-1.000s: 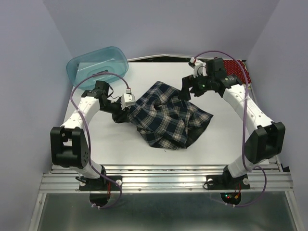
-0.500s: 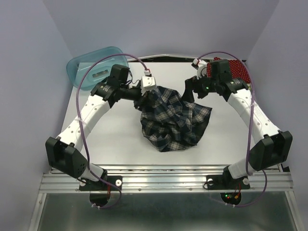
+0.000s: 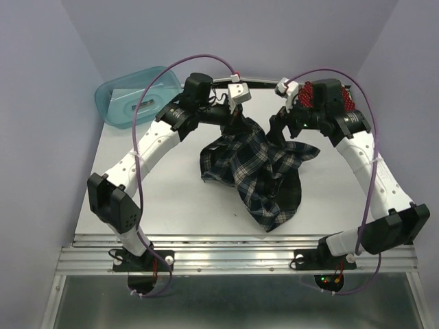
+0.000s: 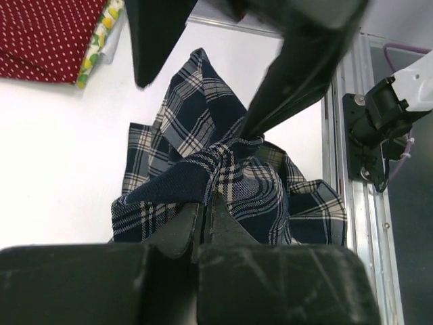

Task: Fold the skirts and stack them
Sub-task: Flatten the skirt out

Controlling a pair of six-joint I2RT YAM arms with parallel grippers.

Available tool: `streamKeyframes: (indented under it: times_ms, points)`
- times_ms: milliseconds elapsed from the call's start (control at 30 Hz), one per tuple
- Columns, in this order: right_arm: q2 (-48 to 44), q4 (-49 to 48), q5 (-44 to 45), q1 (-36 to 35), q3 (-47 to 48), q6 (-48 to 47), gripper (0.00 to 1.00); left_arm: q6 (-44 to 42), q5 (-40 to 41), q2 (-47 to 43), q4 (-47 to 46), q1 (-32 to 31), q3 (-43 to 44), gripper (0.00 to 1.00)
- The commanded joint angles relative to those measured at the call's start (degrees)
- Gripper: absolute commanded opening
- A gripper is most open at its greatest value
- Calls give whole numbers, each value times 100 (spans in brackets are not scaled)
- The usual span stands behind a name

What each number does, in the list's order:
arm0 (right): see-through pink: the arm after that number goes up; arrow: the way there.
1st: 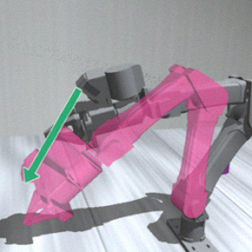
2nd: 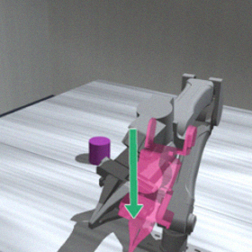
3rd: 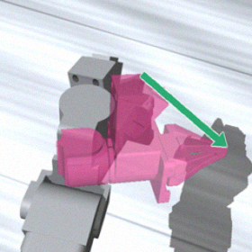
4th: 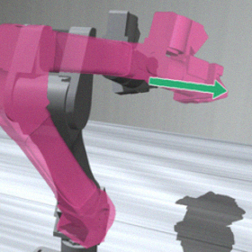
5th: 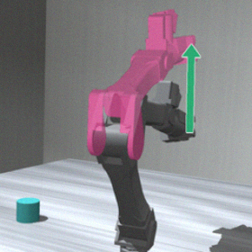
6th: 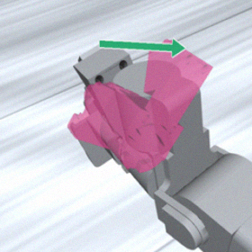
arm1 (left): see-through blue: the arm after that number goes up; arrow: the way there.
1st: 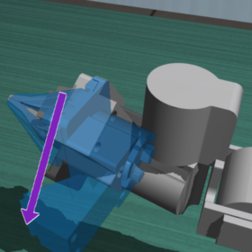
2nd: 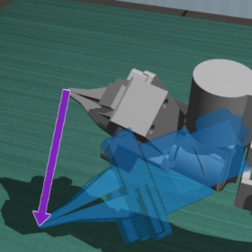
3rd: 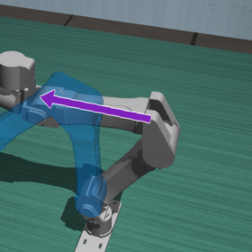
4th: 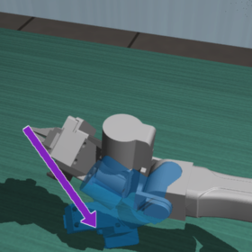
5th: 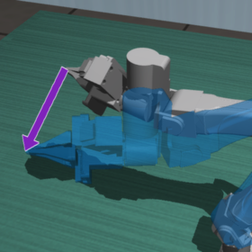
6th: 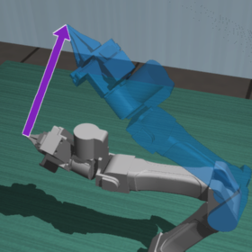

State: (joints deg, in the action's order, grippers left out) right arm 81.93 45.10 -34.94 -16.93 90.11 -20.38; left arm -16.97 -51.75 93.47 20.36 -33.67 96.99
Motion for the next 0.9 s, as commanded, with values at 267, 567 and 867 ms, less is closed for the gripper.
streamKeyframes:
  times_ms: [267, 567, 867]
  points:
    - [-520, 621, -275, 1157, 219, -2214, 98, 212, 200, 715, -392, -78, 759, 0]
    - [-477, 508, -1743, 1157, -152, -2453, 95, 28, -90, 1015, -103, -148, 1190, 0]
    - [288, 404, -1534, 331, 420, -2321, 92, -113, -99, 1270, 91, -333, 1489, 0]
